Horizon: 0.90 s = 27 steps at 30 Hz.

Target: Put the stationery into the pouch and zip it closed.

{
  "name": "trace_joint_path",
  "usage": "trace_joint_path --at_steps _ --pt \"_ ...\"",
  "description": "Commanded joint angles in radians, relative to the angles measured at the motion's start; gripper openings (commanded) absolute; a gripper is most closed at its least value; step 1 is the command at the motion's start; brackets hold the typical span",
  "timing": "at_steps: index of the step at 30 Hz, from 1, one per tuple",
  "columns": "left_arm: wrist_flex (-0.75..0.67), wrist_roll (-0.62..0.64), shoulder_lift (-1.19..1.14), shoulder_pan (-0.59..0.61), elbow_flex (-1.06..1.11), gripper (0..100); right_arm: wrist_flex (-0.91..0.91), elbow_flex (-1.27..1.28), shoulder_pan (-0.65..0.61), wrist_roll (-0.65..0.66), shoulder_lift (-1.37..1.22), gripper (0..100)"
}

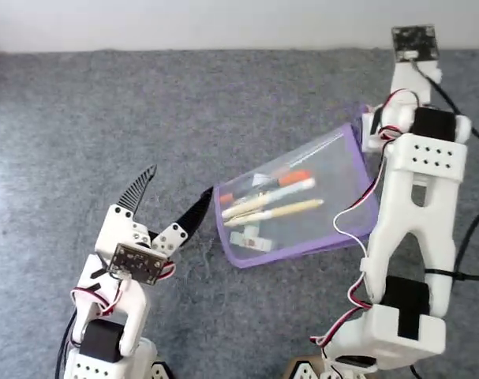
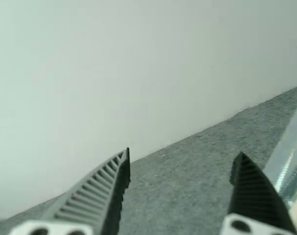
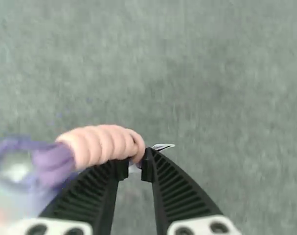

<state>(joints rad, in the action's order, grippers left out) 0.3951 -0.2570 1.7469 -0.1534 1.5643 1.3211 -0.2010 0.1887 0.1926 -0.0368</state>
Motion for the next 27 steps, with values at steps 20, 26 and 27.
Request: trace_joint_path --at_steps 20,26,27 --pt "0.288 0.086 0.012 0.315 -0.031 23 0.473 0.247 -0.059 -0.058 0.217 22.5" --pt "0.379 0.166 0.012 0.327 -0.024 23 0.418 0.506 -0.067 -0.058 0.447 4.3" --pt "0.384 0.206 0.012 0.327 -0.024 23 0.4 0.542 -0.067 -0.058 0.484 0.9"
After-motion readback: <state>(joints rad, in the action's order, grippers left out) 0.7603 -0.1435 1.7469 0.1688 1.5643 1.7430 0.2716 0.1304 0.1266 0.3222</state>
